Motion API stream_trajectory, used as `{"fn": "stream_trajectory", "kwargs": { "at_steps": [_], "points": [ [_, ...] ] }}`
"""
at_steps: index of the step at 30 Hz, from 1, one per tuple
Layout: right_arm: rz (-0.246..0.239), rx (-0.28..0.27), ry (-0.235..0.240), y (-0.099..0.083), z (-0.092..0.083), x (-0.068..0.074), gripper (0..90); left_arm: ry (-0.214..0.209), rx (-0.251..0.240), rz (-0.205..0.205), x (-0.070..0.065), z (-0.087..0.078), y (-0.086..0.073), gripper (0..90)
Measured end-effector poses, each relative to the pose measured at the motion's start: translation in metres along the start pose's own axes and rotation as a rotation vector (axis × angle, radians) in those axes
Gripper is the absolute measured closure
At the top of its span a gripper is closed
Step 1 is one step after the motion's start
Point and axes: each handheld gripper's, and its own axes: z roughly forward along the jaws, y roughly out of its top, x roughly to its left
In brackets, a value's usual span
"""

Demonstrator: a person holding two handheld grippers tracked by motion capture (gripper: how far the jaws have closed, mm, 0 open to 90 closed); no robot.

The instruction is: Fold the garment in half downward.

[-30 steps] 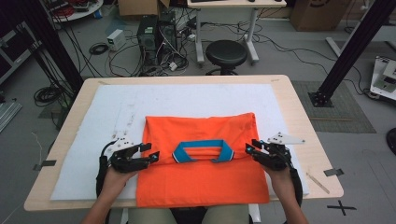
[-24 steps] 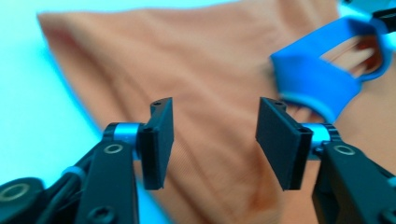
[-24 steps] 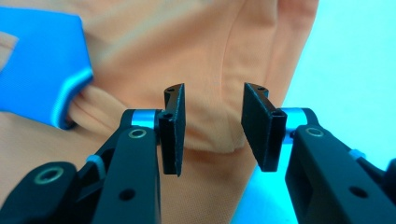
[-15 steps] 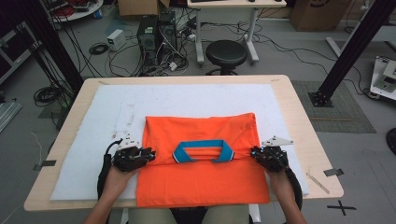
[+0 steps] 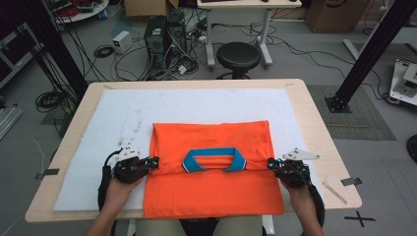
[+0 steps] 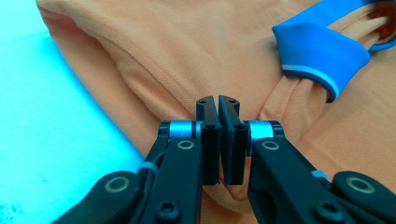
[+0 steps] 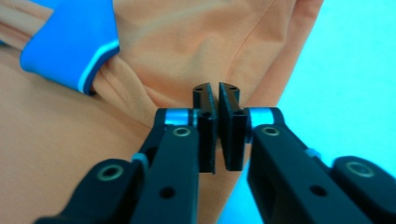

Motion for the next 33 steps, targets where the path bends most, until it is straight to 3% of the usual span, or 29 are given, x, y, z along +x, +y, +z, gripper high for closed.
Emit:
{"fn": "stream_trajectory", "kwargs": {
  "at_steps": [1, 4, 5, 6, 8, 16, 21, 29, 31, 33],
  "points": [
    [0.004, 0.009, -0.009, -0.001, 0.003, 0.0, 67.3, -0.002, -0.001, -0.002, 0.0, 0.001, 0.0, 87.2],
    [0.011, 0.052, -0.021, -0.003, 0.013, 0.0, 61.6, -0.001, -0.001, 0.001, 0.0, 0.001, -0.001, 87.2],
    [0.003, 0.053, -0.021, -0.004, 0.015, 0.0, 64.7, 0.0, -0.001, 0.002, 0.0, 0.001, -0.001, 87.2],
    [0.0, 0.052, -0.019, -0.004, 0.015, 0.0, 75.7, -0.002, -0.004, 0.002, 0.0, 0.001, -0.001, 87.2],
    [-0.026, 0.047, -0.023, -0.004, 0.013, 0.003, 84.3, -0.005, -0.008, 0.002, 0.0, 0.0, -0.001, 87.3],
    [-0.002, -0.016, 0.019, -0.004, -0.012, 0.003, 85.2, -0.053, -0.055, -0.016, -0.002, -0.016, -0.001, 87.4],
    [-0.027, -0.045, 0.012, -0.004, -0.035, 0.01, 85.1, -0.097, -0.078, -0.02, -0.006, -0.03, -0.002, 87.4],
    [-0.017, -0.03, 0.032, -0.014, -0.057, 0.02, 83.9, -0.154, -0.079, -0.042, -0.008, -0.046, -0.008, 87.1],
    [-0.014, -0.018, 0.034, -0.016, -0.056, 0.02, 79.0, -0.163, -0.068, -0.049, -0.005, -0.044, -0.008, 79.4],
    [-0.001, -0.018, 0.03, -0.016, -0.051, 0.017, 71.7, -0.15, -0.067, -0.084, 0.0, -0.041, -0.005, 58.5]
  ]
}}
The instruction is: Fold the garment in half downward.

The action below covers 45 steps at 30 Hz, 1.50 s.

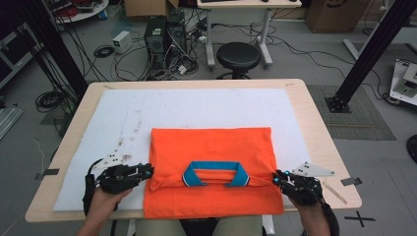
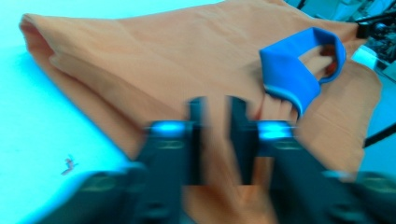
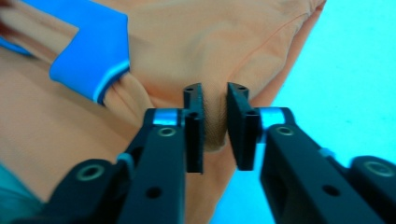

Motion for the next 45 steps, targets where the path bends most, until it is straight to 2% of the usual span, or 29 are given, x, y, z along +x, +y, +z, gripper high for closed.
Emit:
{"fn": "stream_trajectory", "kwargs": {
  "at_steps": [1, 3, 8, 11, 13, 16, 21, 25, 28, 30, 32, 33, 34, 35, 37, 39, 41, 45],
  "points": [
    [0.013, -0.01, 0.001, 0.001, 0.002, -0.002, 66.3, 0.021, -0.018, -0.003, 0.003, 0.001, 0.002, 55.3],
    [0.037, -0.034, -0.009, 0.005, 0.007, -0.008, 62.7, 0.061, -0.033, -0.009, 0.009, 0.005, 0.008, 48.3],
    [0.062, -0.062, -0.021, 0.019, 0.018, -0.016, 57.8, 0.111, -0.054, -0.026, 0.024, 0.018, 0.021, 44.9],
    [0.068, -0.081, -0.044, 0.029, 0.022, -0.02, 55.6, 0.133, -0.047, -0.036, 0.03, 0.028, 0.03, 41.5],
    [0.065, -0.07, -0.067, 0.035, 0.031, -0.025, 53.0, 0.147, -0.041, -0.037, 0.034, 0.033, 0.034, 41.2],
    [0.089, -0.044, -0.089, 0.043, 0.047, -0.034, 47.8, 0.168, -0.043, -0.051, 0.041, 0.042, 0.037, 39.3],
    [0.147, 0.024, -0.113, 0.056, 0.083, -0.051, 41.9, 0.227, 0.006, -0.094, 0.058, 0.06, 0.038, 36.3],
    [0.182, 0.092, -0.12, 0.063, 0.105, -0.06, 41.5, 0.257, 0.069, -0.104, 0.066, 0.072, 0.04, 36.5],
    [0.195, 0.142, -0.09, 0.063, 0.115, -0.065, 50.5, 0.283, 0.107, -0.108, 0.068, 0.079, 0.038, 43.7],
    [0.179, 0.139, -0.097, 0.063, 0.115, -0.064, 56.8, 0.29, 0.111, -0.097, 0.067, 0.079, 0.038, 53.4],
    [0.186, 0.138, -0.075, 0.062, 0.114, -0.065, 69.3, 0.306, 0.114, -0.095, 0.065, 0.08, 0.038, 63.5],
    [0.195, 0.138, -0.051, 0.062, 0.113, -0.067, 78.3, 0.305, 0.117, -0.09, 0.065, 0.08, 0.038, 70.1],
    [0.207, 0.134, -0.024, 0.061, 0.113, -0.068, 81.9, 0.308, 0.117, -0.091, 0.065, 0.081, 0.038, 75.8],
    [0.199, 0.132, -0.022, 0.061, 0.113, -0.068, 83.6, 0.309, 0.111, -0.104, 0.064, 0.081, 0.038, 78.2],
    [0.175, 0.118, -0.033, 0.06, 0.112, -0.067, 85.0, 0.316, 0.104, -0.105, 0.063, 0.081, 0.039, 80.4],
    [0.152, 0.096, -0.069, 0.061, 0.111, -0.066, 85.5, 0.321, 0.069, -0.125, 0.064, 0.083, 0.04, 81.0],
    [0.164, 0.065, -0.08, 0.063, 0.111, -0.071, 85.6, 0.315, 0.064, -0.157, 0.069, 0.086, 0.043, 81.1],
    [0.198, 0.056, -0.082, 0.068, 0.116, -0.08, 85.7, 0.314, 0.039, -0.168, 0.074, 0.092, 0.055, 81.2]
  ]
}}
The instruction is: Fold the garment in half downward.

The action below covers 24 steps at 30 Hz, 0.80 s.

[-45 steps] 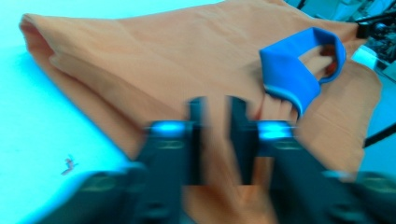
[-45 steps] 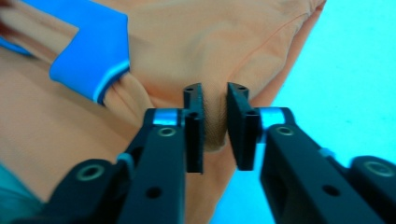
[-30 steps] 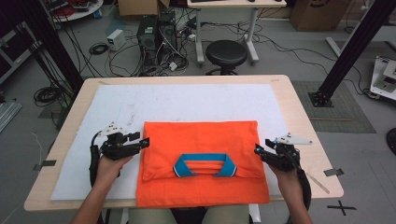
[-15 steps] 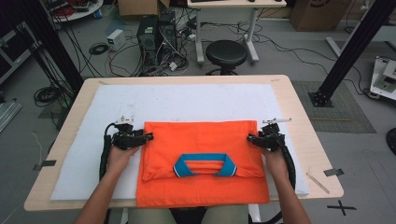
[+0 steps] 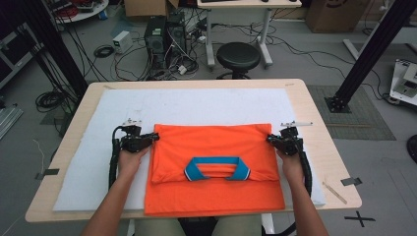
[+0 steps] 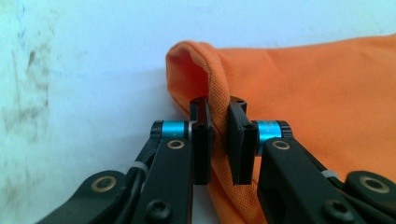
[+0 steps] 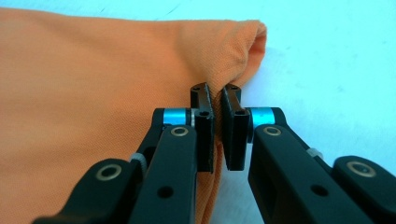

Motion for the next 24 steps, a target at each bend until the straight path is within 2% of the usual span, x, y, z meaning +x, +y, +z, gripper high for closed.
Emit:
{"fn": "stream_trajectory", "kwargs": {
  "at_steps": [1, 4, 6, 9, 10, 12, 13, 14, 16, 18, 19, 21, 23, 24],
  "points": [
    [-0.002, -0.004, -0.012, 0.003, 0.003, -0.002, 85.6, -0.003, -0.013, -0.001, 0.001, 0.002, 0.003, 81.2],
    [0.007, -0.017, -0.027, 0.01, 0.01, -0.006, 85.6, 0.0, -0.011, -0.003, 0.003, 0.008, 0.013, 81.1],
    [0.011, -0.019, -0.032, 0.014, 0.014, -0.008, 85.6, -0.004, -0.042, -0.006, 0.004, 0.012, 0.016, 81.1],
    [0.018, -0.033, -0.041, 0.022, 0.018, -0.011, 85.5, -0.01, -0.032, -0.007, 0.007, 0.018, 0.023, 81.1],
    [0.017, -0.042, -0.044, 0.025, 0.019, -0.012, 85.5, -0.015, -0.04, -0.013, 0.008, 0.02, 0.025, 81.1],
    [0.022, -0.047, -0.052, 0.029, 0.022, -0.013, 85.5, -0.018, -0.091, -0.013, 0.009, 0.022, 0.028, 81.1],
    [0.027, -0.046, -0.059, 0.031, 0.024, -0.014, 85.4, -0.011, -0.095, 0.007, 0.01, 0.024, 0.028, 81.1],
    [0.024, -0.045, -0.063, 0.033, 0.025, -0.014, 85.4, -0.008, -0.093, 0.019, 0.011, 0.026, 0.028, 81.1],
    [0.003, -0.047, -0.077, 0.037, 0.028, -0.013, 85.4, -0.015, -0.068, 0.013, 0.015, 0.03, 0.03, 81.0],
    [-0.01, -0.059, -0.092, 0.04, 0.029, -0.011, 85.3, -0.021, -0.086, 0.011, 0.015, 0.031, 0.033, 80.6],
    [-0.002, -0.06, -0.092, 0.041, 0.03, -0.011, 85.1, -0.024, -0.097, 0.008, 0.013, 0.031, 0.033, 78.9],
    [0.002, -0.053, -0.099, 0.039, 0.032, -0.01, 80.5, -0.026, -0.105, 0.011, 0.01, 0.029, 0.034, 64.8],
    [-0.015, -0.05, -0.106, 0.038, 0.03, -0.007, 69.9, -0.024, -0.106, 0.038, 0.006, 0.025, 0.033, 53.4],
    [-0.025, -0.059, -0.111, 0.038, 0.028, -0.005, 64.3, -0.041, -0.111, 0.044, 0.003, 0.021, 0.032, 50.4]
  ]
}}
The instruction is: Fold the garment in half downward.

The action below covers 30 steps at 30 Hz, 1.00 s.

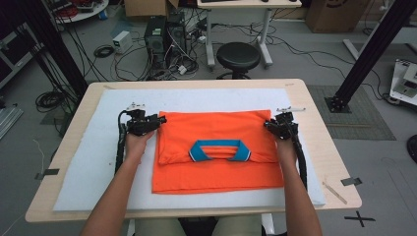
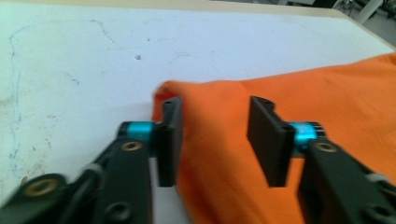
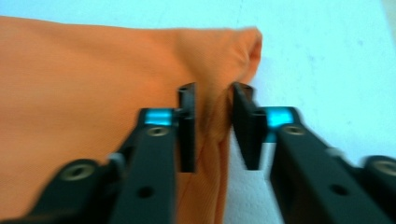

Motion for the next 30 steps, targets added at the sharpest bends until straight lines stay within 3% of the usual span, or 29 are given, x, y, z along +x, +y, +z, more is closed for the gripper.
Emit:
{"fn": "stream_trajectory", "kwargs": {
  "at_steps": [3, 5, 9, 13, 16, 22, 27, 30],
  "points": [
    [-0.006, -0.035, 0.025, -0.001, -0.011, 0.007, 49.5, -0.079, -0.025, 0.021, -0.012, -0.01, -0.004, 45.0],
    [-0.025, -0.049, 0.05, -0.003, -0.02, 0.014, 47.7, -0.135, -0.021, 0.049, -0.022, -0.014, -0.006, 43.8],
    [-0.046, -0.064, 0.099, -0.009, -0.033, 0.024, 43.9, -0.259, 0.025, 0.122, -0.049, -0.015, -0.014, 41.1],
    [-0.071, -0.061, 0.168, -0.017, -0.041, 0.032, 40.6, -0.337, 0.089, 0.191, -0.072, -0.009, -0.019, 40.6],
    [-0.098, -0.043, 0.197, -0.021, -0.044, 0.037, 38.6, -0.396, 0.121, 0.206, -0.085, -0.003, -0.022, 40.6],
    [-0.144, -0.027, 0.266, -0.024, -0.051, 0.05, 35.4, -0.415, 0.23, 0.231, -0.099, 0.011, -0.031, 43.8],
    [-0.158, -0.012, 0.317, -0.024, -0.051, 0.059, 34.9, -0.38, 0.243, 0.309, -0.106, 0.009, -0.038, 71.0],
    [-0.156, 0.005, 0.354, -0.024, -0.048, 0.063, 34.4, -0.389, 0.201, 0.34, -0.109, 0.002, -0.04, 77.7]
  ]
}}
